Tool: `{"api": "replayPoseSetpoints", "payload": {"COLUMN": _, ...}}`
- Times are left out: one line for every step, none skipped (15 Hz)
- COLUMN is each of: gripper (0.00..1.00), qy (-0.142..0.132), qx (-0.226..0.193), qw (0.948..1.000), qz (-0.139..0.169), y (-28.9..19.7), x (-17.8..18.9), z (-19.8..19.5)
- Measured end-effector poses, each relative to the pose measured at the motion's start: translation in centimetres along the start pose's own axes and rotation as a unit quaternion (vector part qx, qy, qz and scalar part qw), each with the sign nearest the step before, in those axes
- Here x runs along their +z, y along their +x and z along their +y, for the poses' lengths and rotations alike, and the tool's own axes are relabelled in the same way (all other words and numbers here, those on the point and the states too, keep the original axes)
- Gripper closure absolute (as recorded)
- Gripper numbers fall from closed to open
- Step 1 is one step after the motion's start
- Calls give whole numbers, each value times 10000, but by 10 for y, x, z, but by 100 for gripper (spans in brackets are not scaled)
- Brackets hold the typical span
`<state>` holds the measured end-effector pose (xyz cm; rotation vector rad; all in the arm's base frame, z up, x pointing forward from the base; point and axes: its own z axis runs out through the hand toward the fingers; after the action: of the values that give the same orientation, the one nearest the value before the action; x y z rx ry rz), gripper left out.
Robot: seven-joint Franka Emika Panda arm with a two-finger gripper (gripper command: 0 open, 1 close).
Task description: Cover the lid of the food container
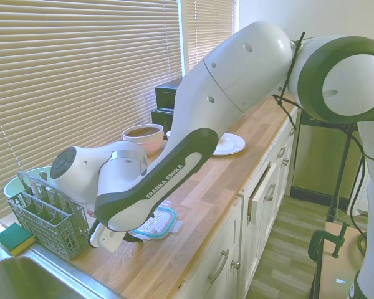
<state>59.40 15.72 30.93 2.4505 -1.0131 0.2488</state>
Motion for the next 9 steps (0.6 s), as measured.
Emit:
{"api": "replayPoseSetpoints", "payload": {"gripper": 100, "qy": -5, "qx": -18, "qw": 10000, "qz": 10, "y": -1, "x": 0, "z": -1}}
{"api": "replayPoseSetpoints", "payload": {"gripper": 100, "qy": -17, "qx": -36, "qw": 10000, "qz": 23, "y": -2, "x": 1, "z": -2}}
{"api": "replayPoseSetpoints", "payload": {"gripper": 100, "qy": -31, "qx": -51, "qw": 10000, "qz": 36, "y": -3, "x": 2, "z": -2}}
{"api": "replayPoseSetpoints", "payload": {"gripper": 100, "qy": -43, "qx": -61, "qw": 10000, "qz": 42, "y": -4, "x": 3, "z": -2}}
{"api": "replayPoseSetpoints", "payload": {"gripper": 100, "qy": -54, "qx": -71, "qw": 9999, "qz": 47, "y": -4, "x": 4, "z": -3}}
{"api": "replayPoseSetpoints", "payload": {"gripper": 100, "qy": -65, "qx": -80, "qw": 9999, "qz": 53, "y": -4, "x": 5, "z": -3}}
{"api": "replayPoseSetpoints", "payload": {"gripper": 100, "qy": -73, "qx": -86, "qw": 9999, "qz": 57, "y": -5, "x": 6, "z": -3}}
{"api": "replayPoseSetpoints", "payload": {"gripper": 100, "qy": -84, "qx": -89, "qw": 9999, "qz": 55, "y": -5, "x": 7, "z": -4}}
{"api": "replayPoseSetpoints", "payload": {"gripper": 100, "qy": -94, "qx": -90, "qw": 9999, "qz": 52, "y": -5, "x": 9, "z": -4}}
